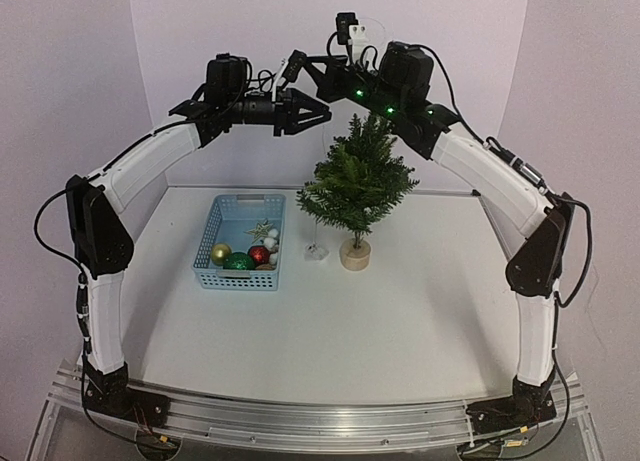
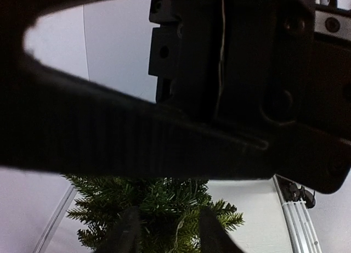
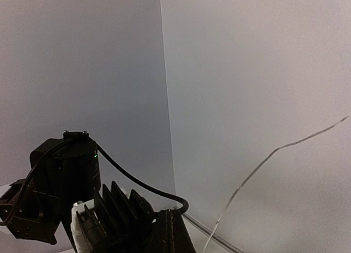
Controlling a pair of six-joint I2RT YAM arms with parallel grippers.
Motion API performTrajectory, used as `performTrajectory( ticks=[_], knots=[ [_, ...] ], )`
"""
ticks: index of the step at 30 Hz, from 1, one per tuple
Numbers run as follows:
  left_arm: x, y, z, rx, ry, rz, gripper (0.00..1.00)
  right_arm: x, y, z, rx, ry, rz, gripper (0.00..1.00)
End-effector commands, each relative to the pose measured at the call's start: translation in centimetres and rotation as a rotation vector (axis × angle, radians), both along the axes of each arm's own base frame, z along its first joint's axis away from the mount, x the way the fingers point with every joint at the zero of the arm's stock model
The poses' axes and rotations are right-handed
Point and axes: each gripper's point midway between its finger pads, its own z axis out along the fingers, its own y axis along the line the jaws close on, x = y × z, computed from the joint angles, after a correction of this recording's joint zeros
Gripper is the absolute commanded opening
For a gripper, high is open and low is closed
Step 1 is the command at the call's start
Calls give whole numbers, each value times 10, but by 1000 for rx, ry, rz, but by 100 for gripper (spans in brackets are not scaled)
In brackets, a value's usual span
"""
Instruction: Decorate the small christmas tree
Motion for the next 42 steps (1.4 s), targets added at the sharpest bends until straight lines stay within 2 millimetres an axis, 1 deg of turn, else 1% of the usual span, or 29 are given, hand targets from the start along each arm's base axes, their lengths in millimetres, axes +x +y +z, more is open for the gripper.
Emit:
performTrajectory(
  ticks=[1, 2, 3, 4, 6, 9, 11, 15, 16, 17, 18, 19, 20, 24, 26, 27, 28, 30, 33, 35, 36, 39, 42],
  knots=[
    [-1, -7, 22, -51, -49, 35, 15, -9, -5, 30, 76, -55, 20, 0],
    [0, -7, 24, -55, -44, 42, 6, -8, -6, 29, 75, -52, 14, 0],
    [2, -6, 27, -60, -41, 59, 1, -7, -7, 28, 73, -50, 9, 0],
    [5, -5, 31, -67, -37, 81, 0, -7, -8, 27, 70, -46, 3, 0],
    [17, 1, 42, -93, -40, 175, 0, -4, -14, 25, 73, -29, -18, 0],
    [32, 8, 57, -131, -40, 278, 0, 3, -29, 23, 89, 12, -65, 1],
    [39, 12, 63, -147, -61, 321, 0, 3, -40, 26, 92, 15, -88, 12],
    [61, 19, 69, -188, -101, 428, 0, 9, -67, 35, 113, 20, -163, 62],
    [68, 21, 69, -197, -103, 453, 0, 10, -74, 37, 119, 23, -182, 72],
    [75, 21, 65, -201, -96, 478, 0, 11, -80, 39, 124, 27, -201, 78],
    [81, 22, 62, -203, -91, 504, 0, 11, -85, 40, 127, 32, -214, 82],
    [88, 22, 57, -201, -86, 527, 0, 10, -90, 41, 129, 40, -222, 85],
    [92, 22, 52, -196, -79, 538, 0, 9, -94, 42, 130, 49, -226, 85],
    [110, 20, 42, -223, -85, 591, 0, 7, -116, 46, 156, 93, -257, 88],
    [119, 20, 38, -232, -97, 617, 0, 8, -128, 44, 150, 120, -283, 89],
    [123, 20, 37, -237, -102, 631, 0, 10, -134, 39, 135, 143, -303, 90],
    [126, 20, 36, -243, -111, 642, 0, 15, -141, 30, 107, 180, -330, 90],
    [133, 18, 32, -251, -125, 654, 0, 24, -157, 17, 85, 234, -379, 90],
    [142, 14, 22, -250, -121, 663, 0, 38, -185, 1, 120, 327, -412, 88],
    [148, 11, 14, -236, -111, 665, 0, 44, -199, -3, 154, 367, -417, 87],
    [153, 8, 3, -212, -90, 668, 0, 48, -204, -5, 159, 377, -423, 86],
    [160, 2, -16, -170, -39, 670, 0, 65, -216, -21, 156, 418, -436, 87],
    [167, -4, -46, -123, -15, 665, 0, 90, -235, -50, 197, 534, -422, 87]
  ],
)
